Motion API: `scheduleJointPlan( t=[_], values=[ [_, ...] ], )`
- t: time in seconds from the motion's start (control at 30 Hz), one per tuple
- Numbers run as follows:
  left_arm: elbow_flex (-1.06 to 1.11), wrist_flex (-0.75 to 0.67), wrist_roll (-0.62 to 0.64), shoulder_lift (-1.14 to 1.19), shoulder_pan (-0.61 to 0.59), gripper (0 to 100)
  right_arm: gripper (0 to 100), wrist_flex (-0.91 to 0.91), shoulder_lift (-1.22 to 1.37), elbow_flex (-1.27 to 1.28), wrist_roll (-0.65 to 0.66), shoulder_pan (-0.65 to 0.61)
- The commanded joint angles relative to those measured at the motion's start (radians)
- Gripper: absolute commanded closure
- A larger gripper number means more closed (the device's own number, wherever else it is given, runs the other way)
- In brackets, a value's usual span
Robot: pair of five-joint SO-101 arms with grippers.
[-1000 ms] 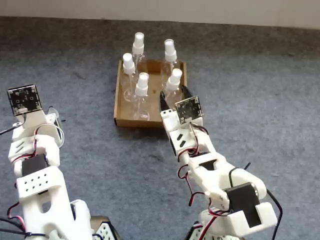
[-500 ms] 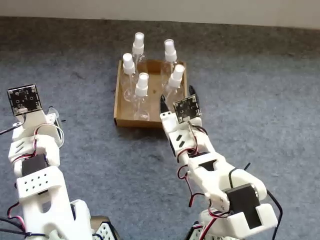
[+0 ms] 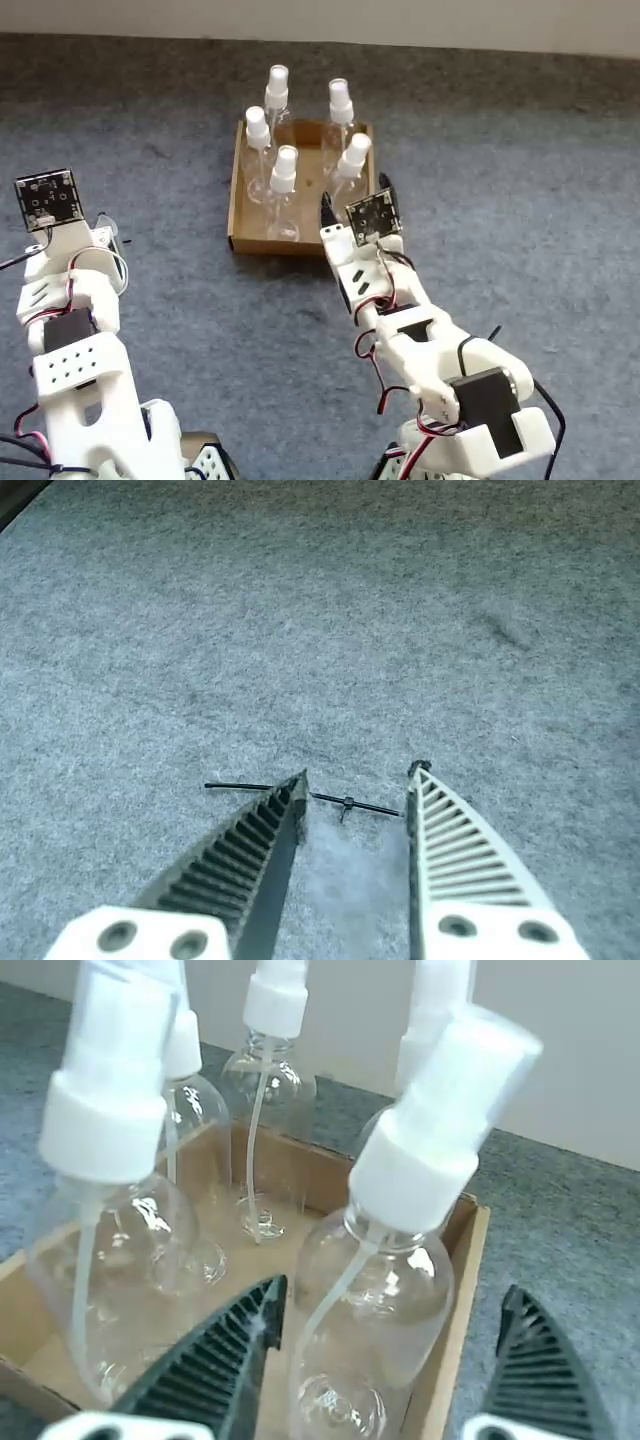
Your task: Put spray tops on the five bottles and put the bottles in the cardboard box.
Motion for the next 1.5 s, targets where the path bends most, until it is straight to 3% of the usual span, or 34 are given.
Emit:
scheduleJointPlan(
  t=[0.0,0.2,0.7,0.87,1.1,1.2,1.47],
  values=[
    [-0.007,-0.017,0.008,-0.007,-0.005,84,72.0,0.005,-0.050,-0.016,0.011,-0.002],
    [-0.007,-0.017,0.008,-0.007,-0.005,84,72.0,0.035,-0.147,-0.025,0.011,0.013],
    [-0.004,-0.017,0.008,-0.007,-0.004,84,72.0,0.607,-0.685,-0.067,0.006,0.013],
    [-0.004,-0.012,0.008,-0.016,0.048,84,72.6,0.839,-0.874,-0.010,0.006,0.018],
    [-0.002,-0.006,0.003,-0.019,0.065,84,93.6,1.113,-1.182,0.114,0.008,0.019],
    [-0.010,0.064,0.003,-0.021,0.064,84,99.7,1.205,-1.319,0.173,0.008,0.019],
    [0.021,0.321,0.003,-0.254,0.065,84,99.3,1.471,-1.662,0.344,0.012,0.019]
  ],
)
